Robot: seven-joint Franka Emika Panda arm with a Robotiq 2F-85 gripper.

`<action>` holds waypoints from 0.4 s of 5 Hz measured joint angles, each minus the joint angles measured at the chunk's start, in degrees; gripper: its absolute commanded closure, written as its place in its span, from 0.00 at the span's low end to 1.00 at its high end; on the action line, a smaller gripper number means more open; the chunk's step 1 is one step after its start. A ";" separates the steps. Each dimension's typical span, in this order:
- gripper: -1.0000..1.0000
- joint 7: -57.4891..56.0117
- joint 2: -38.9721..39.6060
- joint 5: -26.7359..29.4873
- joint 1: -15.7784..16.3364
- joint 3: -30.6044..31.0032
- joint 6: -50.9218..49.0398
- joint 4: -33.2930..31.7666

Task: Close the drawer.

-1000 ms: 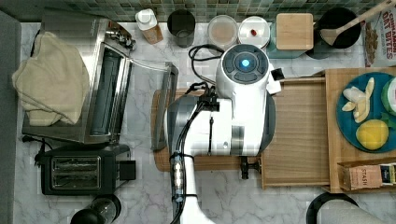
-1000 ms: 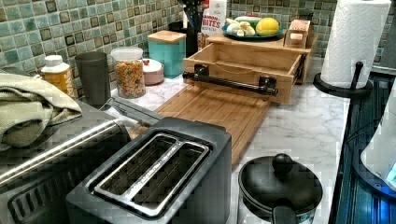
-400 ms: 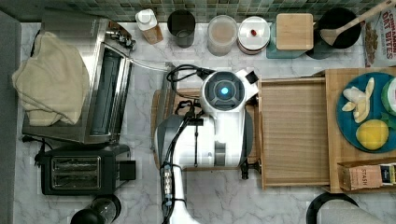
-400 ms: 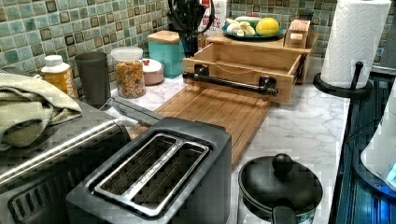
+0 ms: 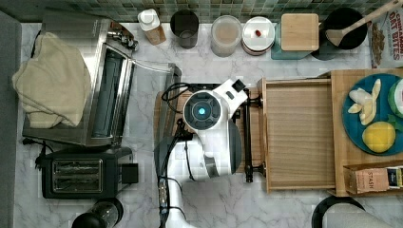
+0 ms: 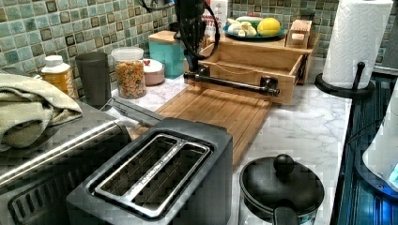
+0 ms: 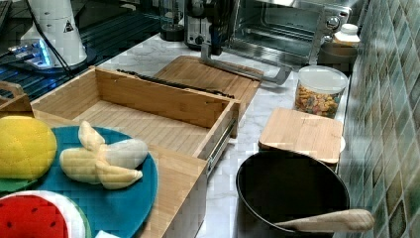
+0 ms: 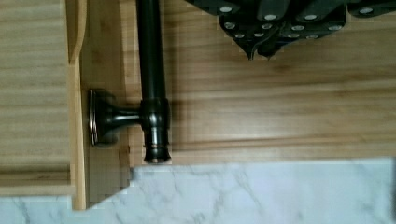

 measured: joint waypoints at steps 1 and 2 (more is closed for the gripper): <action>1.00 1.29 2.34 -3.61 -0.01 0.00 2.07 -2.46; 1.00 2.04 4.37 -3.90 -0.09 0.00 8.31 -5.48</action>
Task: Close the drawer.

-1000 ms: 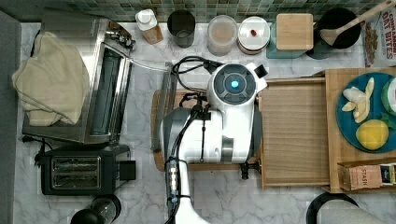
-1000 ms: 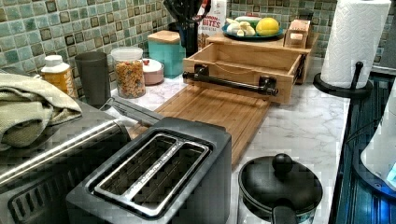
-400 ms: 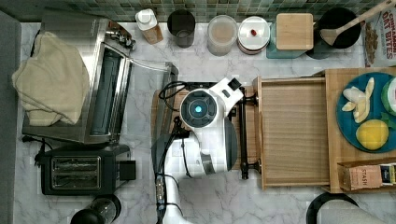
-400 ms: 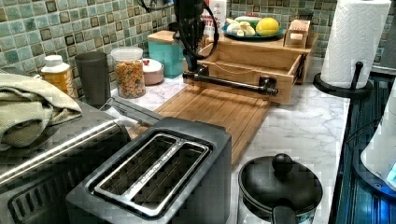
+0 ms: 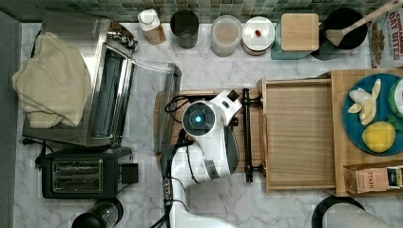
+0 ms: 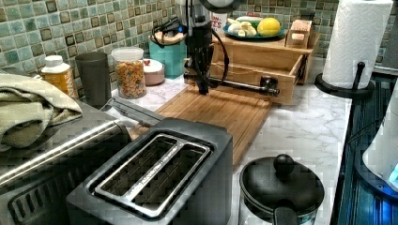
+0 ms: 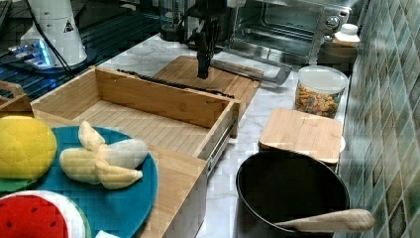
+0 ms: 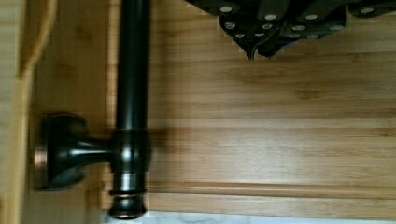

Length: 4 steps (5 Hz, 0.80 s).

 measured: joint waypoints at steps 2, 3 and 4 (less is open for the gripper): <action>1.00 4.60 -0.55 -7.08 0.24 -0.09 1.71 -5.15; 1.00 4.62 -1.62 -8.55 -0.31 -0.10 4.78 -7.16; 1.00 4.55 -1.78 -8.60 -1.12 -0.49 6.60 -7.50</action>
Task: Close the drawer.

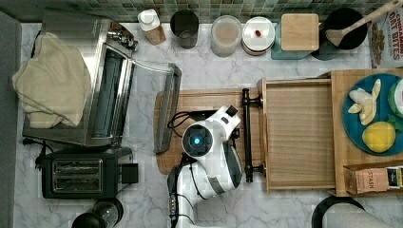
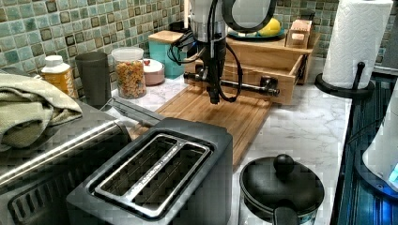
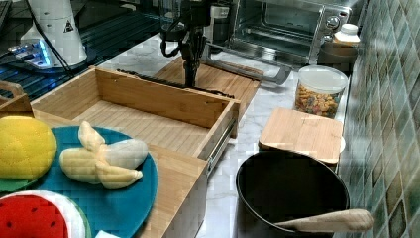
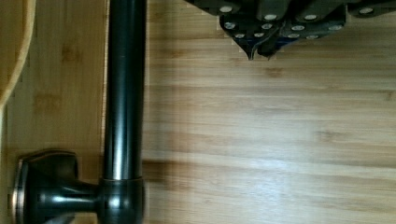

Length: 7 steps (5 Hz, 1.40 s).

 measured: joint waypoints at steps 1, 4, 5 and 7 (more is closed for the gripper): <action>1.00 -0.56 0.20 0.34 -1.30 -1.23 0.00 -0.22; 1.00 -11.76 0.18 2.81 -5.44 -6.22 5.93 -1.23; 1.00 -16.94 0.34 4.98 -6.96 -6.85 6.66 -1.12; 1.00 -36.72 1.94 15.35 -12.15 -7.11 10.52 -0.22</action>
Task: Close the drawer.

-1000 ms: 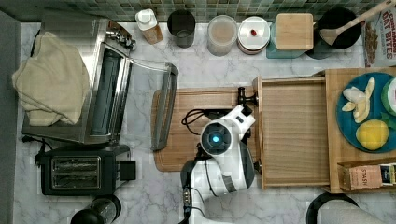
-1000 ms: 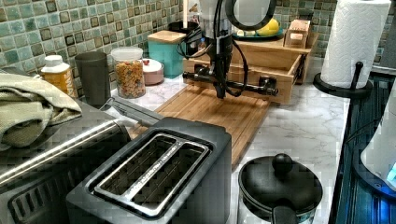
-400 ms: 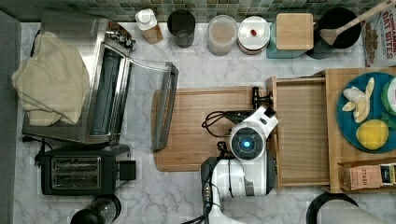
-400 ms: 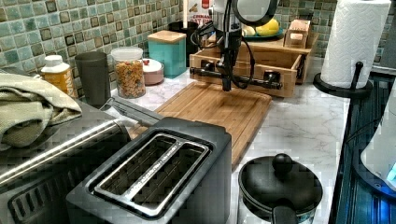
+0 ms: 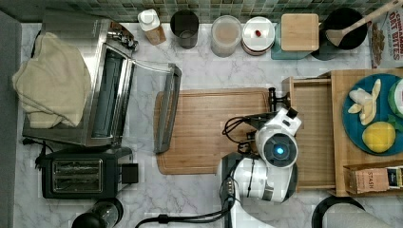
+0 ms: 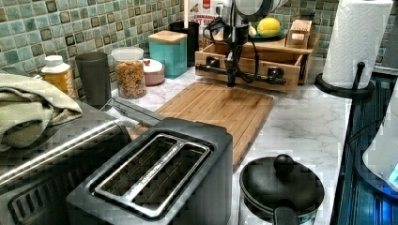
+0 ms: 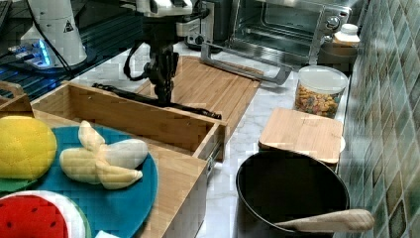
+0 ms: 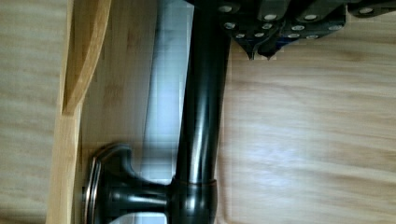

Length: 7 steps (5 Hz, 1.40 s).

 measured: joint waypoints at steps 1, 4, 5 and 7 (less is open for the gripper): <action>1.00 -8.45 1.43 3.40 -4.17 -0.25 4.53 0.22; 1.00 -14.16 6.20 9.34 -10.16 -2.41 -1.29 7.05; 1.00 -14.77 6.67 10.05 -9.83 -2.77 -1.51 7.83; 1.00 -14.60 6.74 9.51 -8.70 -3.80 -2.01 7.95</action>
